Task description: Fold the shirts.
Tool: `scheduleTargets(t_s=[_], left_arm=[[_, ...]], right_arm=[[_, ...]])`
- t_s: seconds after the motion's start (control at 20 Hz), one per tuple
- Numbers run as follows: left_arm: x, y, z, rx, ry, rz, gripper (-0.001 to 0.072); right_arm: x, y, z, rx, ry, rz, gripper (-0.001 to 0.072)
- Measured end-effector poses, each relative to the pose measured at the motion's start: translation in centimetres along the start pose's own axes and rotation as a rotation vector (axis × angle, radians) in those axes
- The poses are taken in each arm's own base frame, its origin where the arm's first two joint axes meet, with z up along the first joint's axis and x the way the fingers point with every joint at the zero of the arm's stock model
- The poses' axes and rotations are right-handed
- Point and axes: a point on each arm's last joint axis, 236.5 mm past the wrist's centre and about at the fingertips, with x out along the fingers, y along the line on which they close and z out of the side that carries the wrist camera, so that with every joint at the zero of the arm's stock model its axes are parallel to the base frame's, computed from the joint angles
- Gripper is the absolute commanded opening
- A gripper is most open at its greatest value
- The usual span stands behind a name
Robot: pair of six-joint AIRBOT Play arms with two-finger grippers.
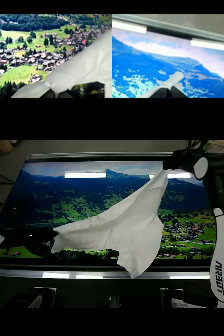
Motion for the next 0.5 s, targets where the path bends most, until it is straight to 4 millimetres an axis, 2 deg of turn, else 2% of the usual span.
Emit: scheduleTargets(t_s=[0.15,0.2,0.25,0.3,0.35,0.4,0.45,0.5], left_arm=[[4.4,2.1,1.5,-0.055,0.029,0.029,0.0025],[6.0,2.9,2.0,-0.07,0.046,0.042,0.0026],[7.3,3.6,2.3,-0.08,0.069,0.053,0.0035],[8.5,4.4,2.6,-0.09,0.092,0.064,0.0236],[9.4,4.9,3.1,-0.101,0.11,0.071,0.0561],[10.0,5.5,3.7,-0.102,0.129,0.076,0.0626],[10.1,6.1,4.3,-0.095,0.147,0.081,0.0624],[9.8,6.8,5.0,-0.075,0.164,0.092,0.0586]], right_arm=[[5.4,3.4,-5.3,0.109,0.141,0.114,0.0035],[6.4,4.4,-6.7,0.139,0.182,0.145,0.0149],[7.3,5.3,-8.1,0.165,0.219,0.171,0.0304],[7.9,5.7,-9.1,0.179,0.249,0.186,0.0429],[8.1,5.9,-9.8,0.184,0.271,0.2,0.0466],[7.9,5.8,-10.2,0.177,0.287,0.214,0.0531],[7.5,5.4,-10.4,0.161,0.301,0.226,0.0539],[6.6,4.5,-10.9,0.13,0.328,0.237,0.0532]])
